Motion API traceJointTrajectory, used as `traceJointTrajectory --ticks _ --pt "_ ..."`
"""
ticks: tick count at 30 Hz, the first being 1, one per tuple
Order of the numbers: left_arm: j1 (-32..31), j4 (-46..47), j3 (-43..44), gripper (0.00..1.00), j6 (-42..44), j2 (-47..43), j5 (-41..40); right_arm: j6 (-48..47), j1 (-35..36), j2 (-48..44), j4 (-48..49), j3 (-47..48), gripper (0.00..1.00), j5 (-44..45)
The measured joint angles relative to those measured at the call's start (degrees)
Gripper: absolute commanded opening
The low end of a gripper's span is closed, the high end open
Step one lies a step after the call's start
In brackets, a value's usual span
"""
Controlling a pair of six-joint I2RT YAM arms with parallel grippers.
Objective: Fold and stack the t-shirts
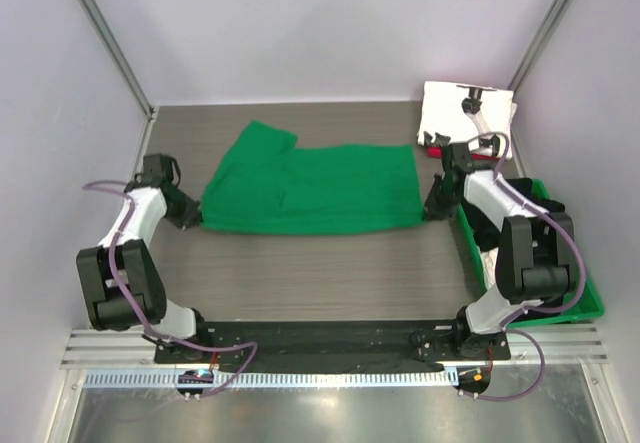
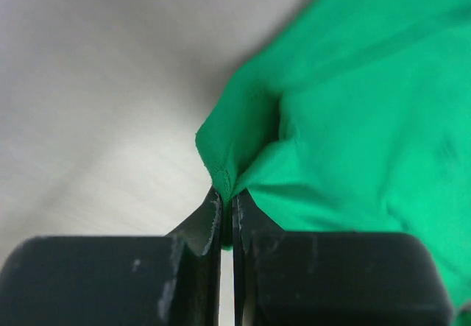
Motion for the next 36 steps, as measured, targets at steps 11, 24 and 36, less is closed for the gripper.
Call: traceJointTrajectory --ticks 11,24,36 --pt "6.56 -4.09 -15.85 0.86 -3.50 -18.51 1.16 5.44 -0.26 -20.20 0.04 -20.68 0.77 -1.42" --pt "3.02 6.64 7.52 0.91 2.12 -6.80 5.31 12.50 16.76 -39.98 23.80 -33.90 0.77 -4.63" --pt "-2.95 14.53 47.01 0.84 9.09 37.73 9.29 20.39 18.38 -60.74 45.20 -54.69 0.79 -8.33"
